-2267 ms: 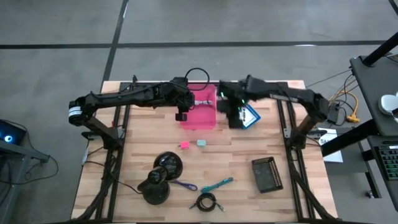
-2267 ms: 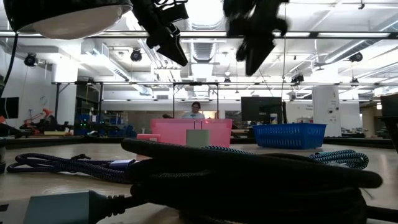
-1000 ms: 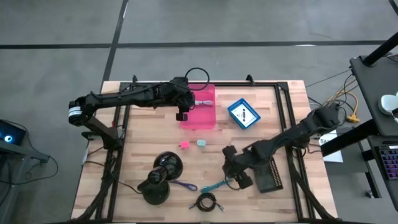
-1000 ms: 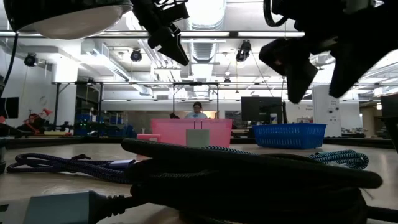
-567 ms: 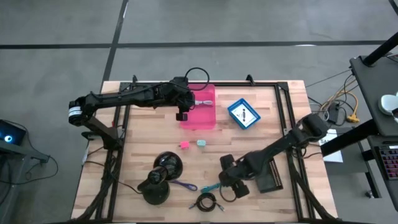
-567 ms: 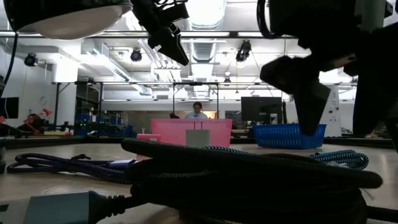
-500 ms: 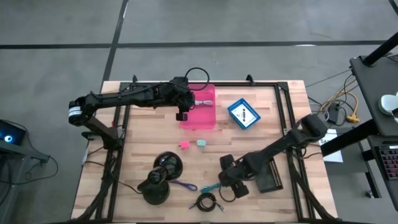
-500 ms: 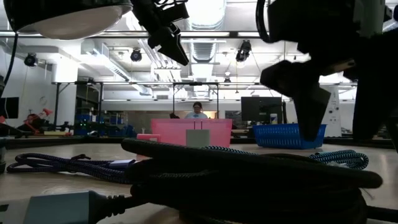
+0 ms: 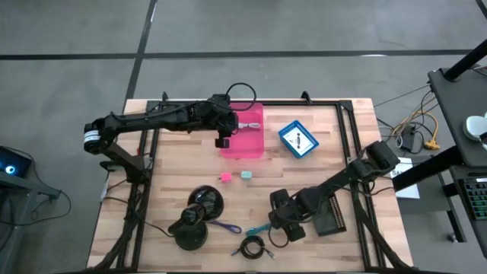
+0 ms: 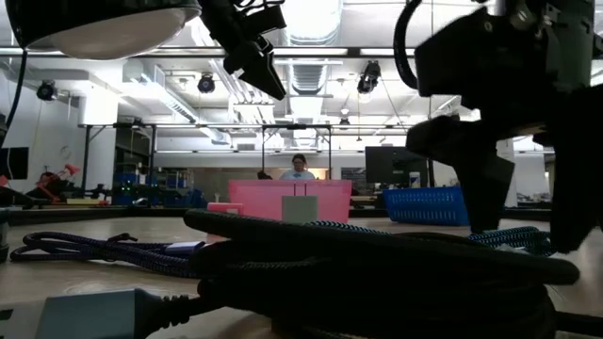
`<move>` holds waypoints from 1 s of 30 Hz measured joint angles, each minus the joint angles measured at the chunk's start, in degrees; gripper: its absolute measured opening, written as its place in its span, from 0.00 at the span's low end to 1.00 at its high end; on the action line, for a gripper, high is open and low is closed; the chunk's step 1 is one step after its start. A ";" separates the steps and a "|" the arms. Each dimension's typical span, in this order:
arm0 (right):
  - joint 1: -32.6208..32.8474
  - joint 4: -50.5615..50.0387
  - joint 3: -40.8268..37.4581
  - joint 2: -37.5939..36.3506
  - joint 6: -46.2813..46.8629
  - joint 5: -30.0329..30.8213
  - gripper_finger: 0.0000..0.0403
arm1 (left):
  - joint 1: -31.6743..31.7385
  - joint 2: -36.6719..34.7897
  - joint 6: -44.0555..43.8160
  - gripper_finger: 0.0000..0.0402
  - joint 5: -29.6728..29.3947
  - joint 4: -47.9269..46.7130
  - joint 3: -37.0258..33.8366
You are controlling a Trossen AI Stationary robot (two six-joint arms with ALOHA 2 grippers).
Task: Pick and place items into bin
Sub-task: Put the light blue charger cable into the pink bin
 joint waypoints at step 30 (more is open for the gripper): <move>0.33 0.07 -0.69 -0.07 -7.55 -0.48 0.05 | 0.00 0.00 -0.02 0.42 0.02 -0.01 -0.02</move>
